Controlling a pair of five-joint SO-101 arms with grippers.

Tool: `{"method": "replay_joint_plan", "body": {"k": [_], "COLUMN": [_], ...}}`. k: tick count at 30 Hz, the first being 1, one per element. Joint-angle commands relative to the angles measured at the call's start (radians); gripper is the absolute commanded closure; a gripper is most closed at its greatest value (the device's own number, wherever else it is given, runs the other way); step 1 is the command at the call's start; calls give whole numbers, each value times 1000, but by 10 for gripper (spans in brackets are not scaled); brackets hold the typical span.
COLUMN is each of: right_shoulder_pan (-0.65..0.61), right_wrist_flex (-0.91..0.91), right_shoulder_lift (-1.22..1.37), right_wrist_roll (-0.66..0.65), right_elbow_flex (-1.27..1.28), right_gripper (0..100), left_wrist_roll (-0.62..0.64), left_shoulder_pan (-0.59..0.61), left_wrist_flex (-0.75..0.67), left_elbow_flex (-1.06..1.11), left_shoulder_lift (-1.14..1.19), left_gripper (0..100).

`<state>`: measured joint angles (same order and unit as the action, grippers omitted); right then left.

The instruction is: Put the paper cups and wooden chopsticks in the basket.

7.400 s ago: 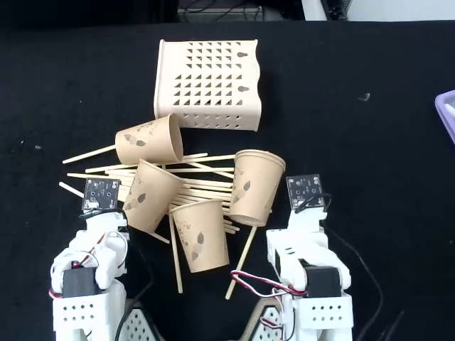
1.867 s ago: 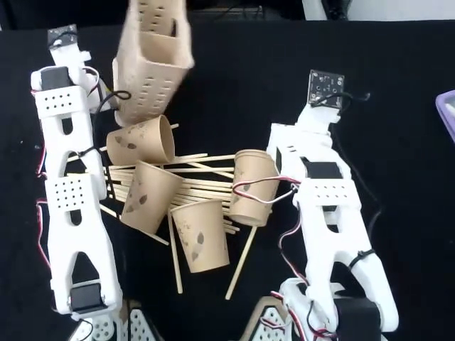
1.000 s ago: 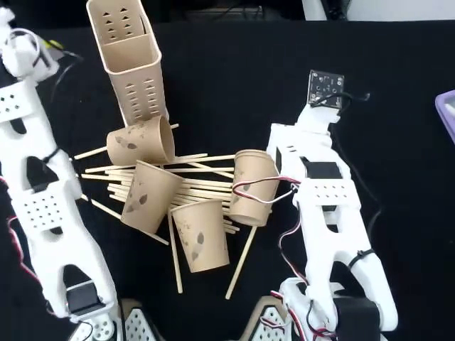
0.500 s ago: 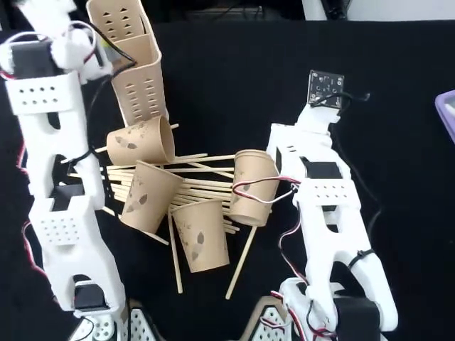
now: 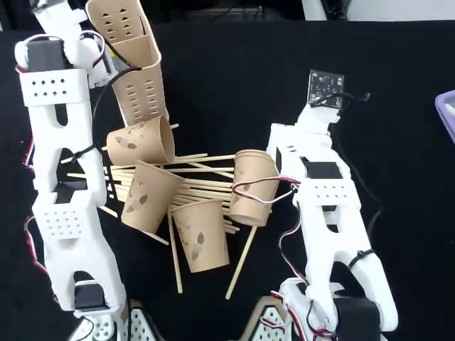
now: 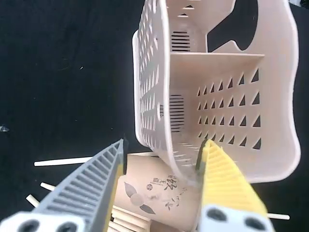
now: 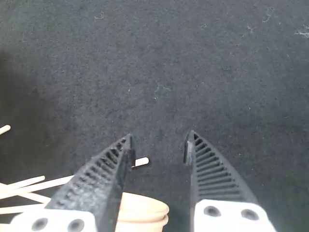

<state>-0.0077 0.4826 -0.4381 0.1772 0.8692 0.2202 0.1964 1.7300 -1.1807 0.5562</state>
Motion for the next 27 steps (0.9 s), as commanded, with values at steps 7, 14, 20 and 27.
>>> {"method": "replay_joint_plan", "body": {"k": [7,14,20,27], "right_shoulder_pan": [9,31,63,58], "right_wrist_flex": [-28,-21,110,172], "right_shoulder_lift": [-4,-13,-107,-219], "right_wrist_roll": [8,9,9,-110], "right_elbow_flex": [-2,-12,-108,-177], "right_gripper": [819,819,819,818], "left_wrist_roll": [-84,-367,-525,-528], "left_shoulder_pan": [-42,-191,-288,-366], "left_wrist_flex": [-8,2,29,32], "left_elbow_flex": [-94,-88,-87,-85], "left_shoulder_lift": [-3,-11,-11,-11], "left_gripper": [965,970,970,971]}}
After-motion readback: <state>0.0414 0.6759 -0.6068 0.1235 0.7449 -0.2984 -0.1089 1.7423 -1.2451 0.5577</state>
